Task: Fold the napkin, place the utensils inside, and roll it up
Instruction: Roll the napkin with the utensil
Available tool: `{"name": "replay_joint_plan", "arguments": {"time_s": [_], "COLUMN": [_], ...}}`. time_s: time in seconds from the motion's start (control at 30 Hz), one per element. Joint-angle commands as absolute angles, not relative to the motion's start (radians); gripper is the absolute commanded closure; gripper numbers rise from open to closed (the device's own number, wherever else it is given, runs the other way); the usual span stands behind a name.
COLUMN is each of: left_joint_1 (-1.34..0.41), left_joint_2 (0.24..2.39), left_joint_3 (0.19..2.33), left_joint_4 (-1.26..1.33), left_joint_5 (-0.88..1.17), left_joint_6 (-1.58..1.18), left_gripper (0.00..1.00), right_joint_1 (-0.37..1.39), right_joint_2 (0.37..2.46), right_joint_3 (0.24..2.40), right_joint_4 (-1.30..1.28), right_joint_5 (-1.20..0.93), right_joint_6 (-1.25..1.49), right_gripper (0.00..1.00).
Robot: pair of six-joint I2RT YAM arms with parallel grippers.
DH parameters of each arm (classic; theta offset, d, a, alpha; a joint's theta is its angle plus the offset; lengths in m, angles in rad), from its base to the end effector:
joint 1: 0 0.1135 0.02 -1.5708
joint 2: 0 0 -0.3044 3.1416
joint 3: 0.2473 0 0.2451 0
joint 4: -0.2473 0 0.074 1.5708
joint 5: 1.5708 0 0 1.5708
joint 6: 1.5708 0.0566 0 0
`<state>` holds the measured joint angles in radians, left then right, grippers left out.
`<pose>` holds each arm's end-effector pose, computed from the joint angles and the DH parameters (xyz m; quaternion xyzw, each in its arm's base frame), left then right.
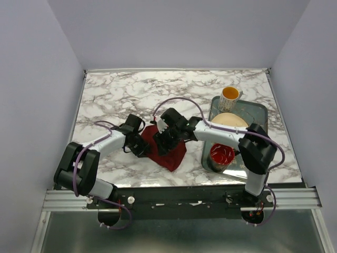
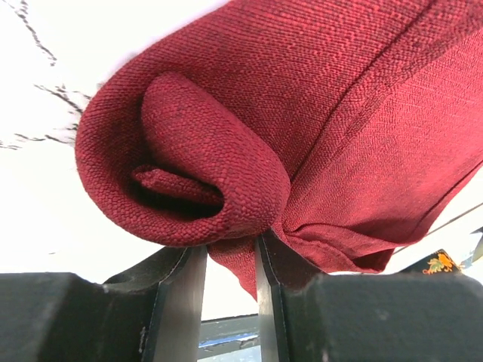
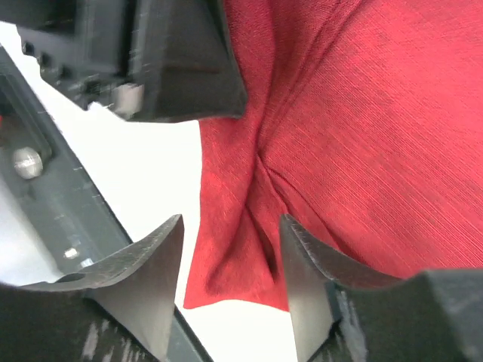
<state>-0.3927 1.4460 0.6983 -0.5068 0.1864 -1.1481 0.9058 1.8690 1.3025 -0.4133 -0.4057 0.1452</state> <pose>0.2154 -0.1006 0.1747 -0.3490 0.9193 -0.1752 0.0485 0.2369 0.3383 0.2229 -0.4023 0.8483 0.3098 0.1501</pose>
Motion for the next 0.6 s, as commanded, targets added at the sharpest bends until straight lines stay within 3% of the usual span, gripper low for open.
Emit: {"name": "replay_joint_plan", "arguments": {"time_s": [0.0, 0.37, 0.57], "left_joint_1": [-0.397, -0.384, -0.383], "left_joint_2": [1.511, 1.486, 1.486], "left_joint_3": [0.657, 0.620, 0.611], "left_joint_4": [-0.469, -0.454, -0.440], "left_joint_5": [0.146, 0.170, 0.176], "left_joint_6": [-1.140, -1.184, -1.200], "left_gripper": [0.79, 0.79, 0.80], "right_joint_1": [1.058, 1.290, 1.351], "right_joint_2": [1.776, 1.821, 1.908], "right_joint_3": [1.266, 1.160, 1.203], "right_joint_4": [-0.480, -0.265, -0.258], "right_joint_5": [0.067, 0.503, 0.586], "right_joint_6": [0.130, 0.140, 0.094], "right_gripper": [0.37, 0.36, 0.38]}}
